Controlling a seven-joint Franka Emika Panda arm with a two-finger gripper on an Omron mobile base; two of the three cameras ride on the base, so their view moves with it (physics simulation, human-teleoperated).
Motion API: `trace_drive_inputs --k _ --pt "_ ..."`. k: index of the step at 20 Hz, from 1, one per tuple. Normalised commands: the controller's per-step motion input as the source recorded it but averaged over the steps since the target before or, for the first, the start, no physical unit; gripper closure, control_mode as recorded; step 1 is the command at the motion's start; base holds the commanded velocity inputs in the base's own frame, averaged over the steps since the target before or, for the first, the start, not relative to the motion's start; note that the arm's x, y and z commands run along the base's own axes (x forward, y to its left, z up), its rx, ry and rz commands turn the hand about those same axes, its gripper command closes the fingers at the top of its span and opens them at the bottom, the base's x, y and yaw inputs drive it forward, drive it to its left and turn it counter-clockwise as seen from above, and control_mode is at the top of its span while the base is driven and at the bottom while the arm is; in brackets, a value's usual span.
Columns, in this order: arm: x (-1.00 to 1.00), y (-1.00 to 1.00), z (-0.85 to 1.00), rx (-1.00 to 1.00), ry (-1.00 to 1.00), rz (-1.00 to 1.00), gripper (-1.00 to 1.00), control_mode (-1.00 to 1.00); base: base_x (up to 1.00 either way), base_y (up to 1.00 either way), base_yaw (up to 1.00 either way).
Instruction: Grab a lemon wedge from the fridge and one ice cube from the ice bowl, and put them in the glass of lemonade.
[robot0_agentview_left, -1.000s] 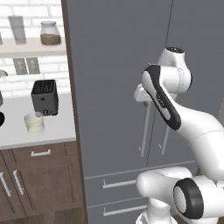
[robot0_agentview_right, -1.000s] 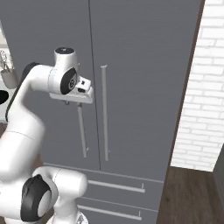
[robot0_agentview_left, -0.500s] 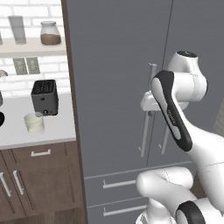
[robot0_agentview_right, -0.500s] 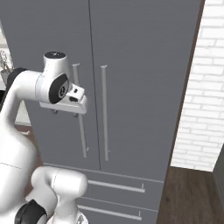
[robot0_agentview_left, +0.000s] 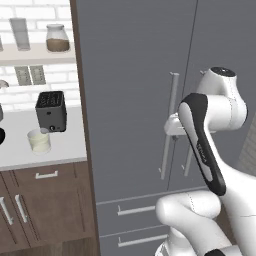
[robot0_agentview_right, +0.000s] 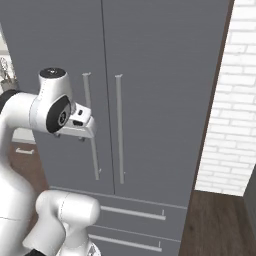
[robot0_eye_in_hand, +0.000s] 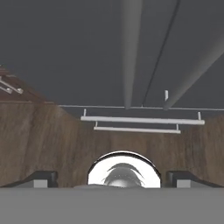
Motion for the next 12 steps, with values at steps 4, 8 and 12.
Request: trace_drive_inputs --k 4,8,12 --pt "0.01 -0.01 0.02 -0.14 0.08 0.16 -1.0 -1.0 0.0 0.0 0.0" --pt "0.05 -0.15 0.0 -0.08 0.1 0.18 -1.0 -1.0 0.0 0.0 0.0" --pt "0.0 -0.24 0.0 -0.02 0.01 0.13 -1.0 -1.0 0.0 0.0 0.0"
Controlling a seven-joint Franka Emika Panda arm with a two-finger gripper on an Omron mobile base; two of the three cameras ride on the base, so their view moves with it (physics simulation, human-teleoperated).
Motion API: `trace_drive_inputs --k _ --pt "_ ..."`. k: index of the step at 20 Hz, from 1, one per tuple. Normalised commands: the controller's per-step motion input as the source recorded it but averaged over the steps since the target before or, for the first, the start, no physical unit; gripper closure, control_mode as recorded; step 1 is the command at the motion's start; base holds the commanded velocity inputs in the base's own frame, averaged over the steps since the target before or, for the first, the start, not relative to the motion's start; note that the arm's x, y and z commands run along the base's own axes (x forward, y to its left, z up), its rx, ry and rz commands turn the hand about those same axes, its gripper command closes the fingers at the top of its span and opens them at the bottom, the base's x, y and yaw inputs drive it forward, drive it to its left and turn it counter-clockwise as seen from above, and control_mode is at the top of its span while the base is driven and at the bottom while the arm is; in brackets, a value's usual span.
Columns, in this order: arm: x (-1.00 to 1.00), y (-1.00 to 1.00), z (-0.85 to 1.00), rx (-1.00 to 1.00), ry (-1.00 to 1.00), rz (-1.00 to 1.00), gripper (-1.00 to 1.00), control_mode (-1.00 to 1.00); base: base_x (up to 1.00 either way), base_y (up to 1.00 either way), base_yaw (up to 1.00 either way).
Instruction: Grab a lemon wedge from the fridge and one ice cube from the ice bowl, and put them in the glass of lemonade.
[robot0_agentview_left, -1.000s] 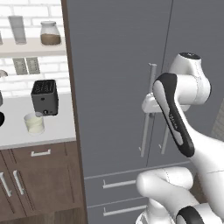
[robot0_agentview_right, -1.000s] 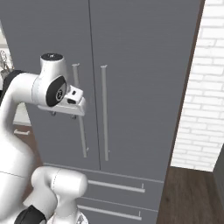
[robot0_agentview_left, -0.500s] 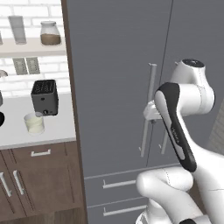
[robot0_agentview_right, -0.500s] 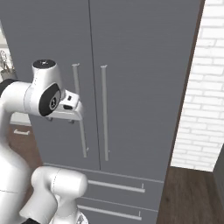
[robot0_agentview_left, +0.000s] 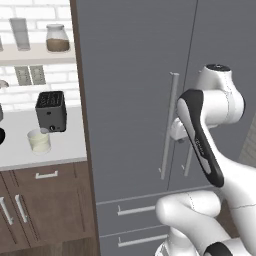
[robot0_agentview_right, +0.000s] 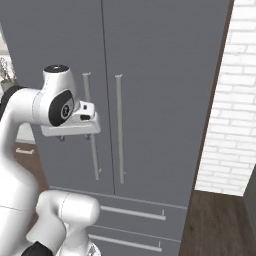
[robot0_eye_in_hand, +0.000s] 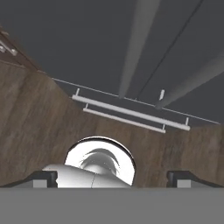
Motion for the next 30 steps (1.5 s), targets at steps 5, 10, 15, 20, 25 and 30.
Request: trace_drive_inputs --k 5,10,15,20,25,30 --pt "0.0 -0.04 0.0 0.0 0.05 0.03 -1.0 1.0 0.0 -0.04 0.0" --pt "0.0 0.0 0.0 0.0 0.0 0.0 -1.0 1.0 -0.39 -0.58 0.0" --pt "0.0 0.0 0.0 0.0 0.0 0.0 -1.0 1.0 -0.42 0.08 0.0" --pt "0.0 0.0 0.0 0.0 0.0 0.0 -1.0 1.0 -0.72 0.1 -0.02" --pt "0.0 0.0 0.0 0.0 0.0 0.0 -1.0 1.0 -0.19 0.0 0.0" --pt "0.0 0.0 0.0 0.0 0.0 0.0 -1.0 1.0 0.0 -0.16 0.0"
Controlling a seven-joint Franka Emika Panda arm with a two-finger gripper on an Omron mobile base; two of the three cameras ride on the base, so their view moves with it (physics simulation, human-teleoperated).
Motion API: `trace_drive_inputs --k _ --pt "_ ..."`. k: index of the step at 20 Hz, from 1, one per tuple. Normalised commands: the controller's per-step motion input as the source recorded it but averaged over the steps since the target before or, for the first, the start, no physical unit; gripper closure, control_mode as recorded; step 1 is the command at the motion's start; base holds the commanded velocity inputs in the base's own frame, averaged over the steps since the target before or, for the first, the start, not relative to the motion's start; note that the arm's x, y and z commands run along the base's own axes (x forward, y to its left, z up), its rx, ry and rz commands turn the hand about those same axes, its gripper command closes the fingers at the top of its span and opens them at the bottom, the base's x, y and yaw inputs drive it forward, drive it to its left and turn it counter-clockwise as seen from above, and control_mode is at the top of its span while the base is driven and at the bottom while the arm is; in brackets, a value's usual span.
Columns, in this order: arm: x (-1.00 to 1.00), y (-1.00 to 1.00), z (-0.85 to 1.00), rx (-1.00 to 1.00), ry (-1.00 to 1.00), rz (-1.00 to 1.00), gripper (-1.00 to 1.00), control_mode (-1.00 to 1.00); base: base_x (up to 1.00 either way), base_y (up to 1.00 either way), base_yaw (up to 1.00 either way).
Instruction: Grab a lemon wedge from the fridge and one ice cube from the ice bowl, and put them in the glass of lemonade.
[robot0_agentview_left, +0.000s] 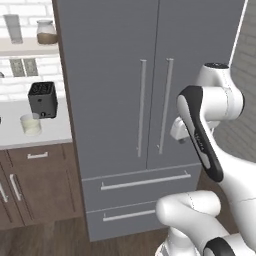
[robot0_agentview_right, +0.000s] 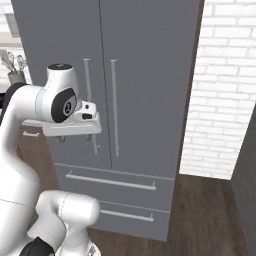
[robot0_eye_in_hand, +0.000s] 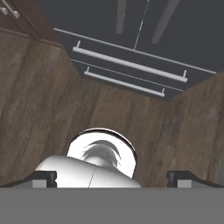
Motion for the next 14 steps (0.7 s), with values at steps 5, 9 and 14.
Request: trace_drive_inputs --k 5,9,14 --pt "0.0 0.0 0.0 0.0 0.0 0.0 -1.0 1.0 -0.07 -0.24 0.0" --pt "0.0 0.0 0.0 0.0 0.0 0.0 -1.0 1.0 -0.14 -0.09 0.0" --pt "0.0 0.0 0.0 0.0 0.0 0.0 -1.0 1.0 -0.46 -0.04 -0.02"
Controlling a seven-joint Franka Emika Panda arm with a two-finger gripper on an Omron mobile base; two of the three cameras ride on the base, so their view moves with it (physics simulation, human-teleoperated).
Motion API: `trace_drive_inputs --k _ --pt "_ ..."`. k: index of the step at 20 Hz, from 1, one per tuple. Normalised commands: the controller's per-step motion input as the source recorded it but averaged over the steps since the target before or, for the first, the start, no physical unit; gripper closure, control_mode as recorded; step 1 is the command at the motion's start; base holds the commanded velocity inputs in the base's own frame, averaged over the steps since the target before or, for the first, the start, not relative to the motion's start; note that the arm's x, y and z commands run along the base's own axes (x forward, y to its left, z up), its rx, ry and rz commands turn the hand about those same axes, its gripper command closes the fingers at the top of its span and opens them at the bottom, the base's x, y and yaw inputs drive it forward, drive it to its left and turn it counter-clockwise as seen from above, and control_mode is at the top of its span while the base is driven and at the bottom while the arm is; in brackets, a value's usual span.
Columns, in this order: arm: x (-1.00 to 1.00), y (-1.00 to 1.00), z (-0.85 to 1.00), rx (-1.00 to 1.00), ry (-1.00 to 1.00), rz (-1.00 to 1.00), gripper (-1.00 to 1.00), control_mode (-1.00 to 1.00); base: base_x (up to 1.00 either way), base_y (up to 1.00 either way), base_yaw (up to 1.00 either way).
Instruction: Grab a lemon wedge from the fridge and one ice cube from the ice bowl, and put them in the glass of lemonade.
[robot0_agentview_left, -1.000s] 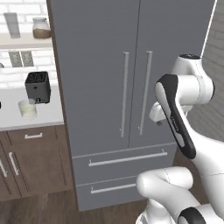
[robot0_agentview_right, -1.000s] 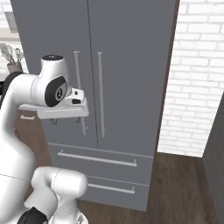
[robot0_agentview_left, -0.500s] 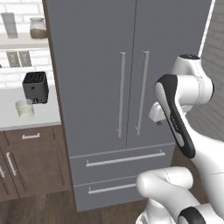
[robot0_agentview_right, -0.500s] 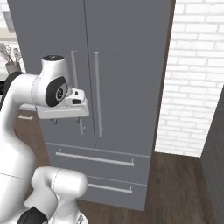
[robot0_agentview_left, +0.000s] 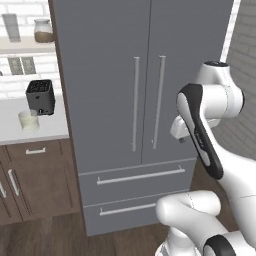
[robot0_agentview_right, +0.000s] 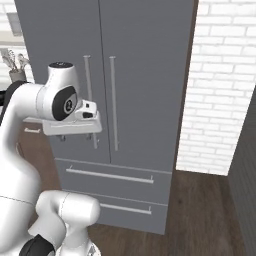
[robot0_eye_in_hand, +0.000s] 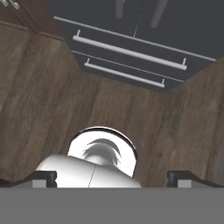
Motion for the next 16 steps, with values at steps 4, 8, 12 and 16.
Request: trace_drive_inputs --k 4,8,12,16 --pt "0.0 0.0 0.0 0.0 0.0 0.0 -1.0 1.0 -0.03 0.0 0.0" --pt "0.0 0.0 0.0 0.0 0.0 0.0 -1.0 1.0 -0.01 0.0 0.0" --pt "-0.03 0.0 0.16 -0.01 -0.09 0.0 -1.0 -1.0 0.0 0.0 0.0" --pt "-0.01 0.0 0.84 -0.09 -0.45 0.01 -1.0 -1.0 0.0 0.0 0.0"
